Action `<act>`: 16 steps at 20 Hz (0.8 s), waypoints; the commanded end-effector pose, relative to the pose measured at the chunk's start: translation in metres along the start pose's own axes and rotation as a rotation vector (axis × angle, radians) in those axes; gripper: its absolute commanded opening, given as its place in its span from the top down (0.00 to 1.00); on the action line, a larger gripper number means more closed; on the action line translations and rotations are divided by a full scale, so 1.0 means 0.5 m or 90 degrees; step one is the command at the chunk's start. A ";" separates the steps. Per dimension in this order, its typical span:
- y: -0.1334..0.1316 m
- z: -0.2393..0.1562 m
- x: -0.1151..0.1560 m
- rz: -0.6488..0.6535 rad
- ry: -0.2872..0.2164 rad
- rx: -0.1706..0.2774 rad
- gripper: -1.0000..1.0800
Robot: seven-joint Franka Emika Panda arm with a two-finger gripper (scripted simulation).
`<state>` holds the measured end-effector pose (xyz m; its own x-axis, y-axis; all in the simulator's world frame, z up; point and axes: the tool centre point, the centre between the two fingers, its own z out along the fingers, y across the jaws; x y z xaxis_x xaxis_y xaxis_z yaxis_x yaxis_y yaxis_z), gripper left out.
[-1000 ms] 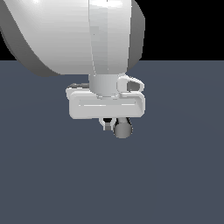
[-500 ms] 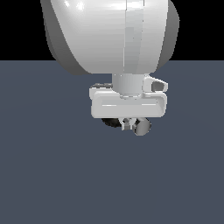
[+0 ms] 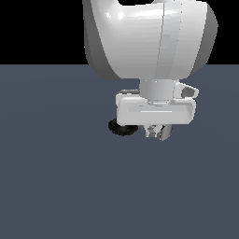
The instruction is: Turn on the faucet by rotating a designated handle.
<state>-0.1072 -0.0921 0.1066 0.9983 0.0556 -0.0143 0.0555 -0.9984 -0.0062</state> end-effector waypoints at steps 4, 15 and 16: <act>0.065 -0.008 0.010 0.011 0.009 -0.004 1.00; 0.085 -0.002 0.061 -0.001 0.002 -0.001 1.00; 0.090 -0.002 0.067 0.000 0.003 -0.001 1.00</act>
<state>-0.0842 -0.1387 0.1062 0.9991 0.0374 -0.0215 0.0373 -0.9993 -0.0076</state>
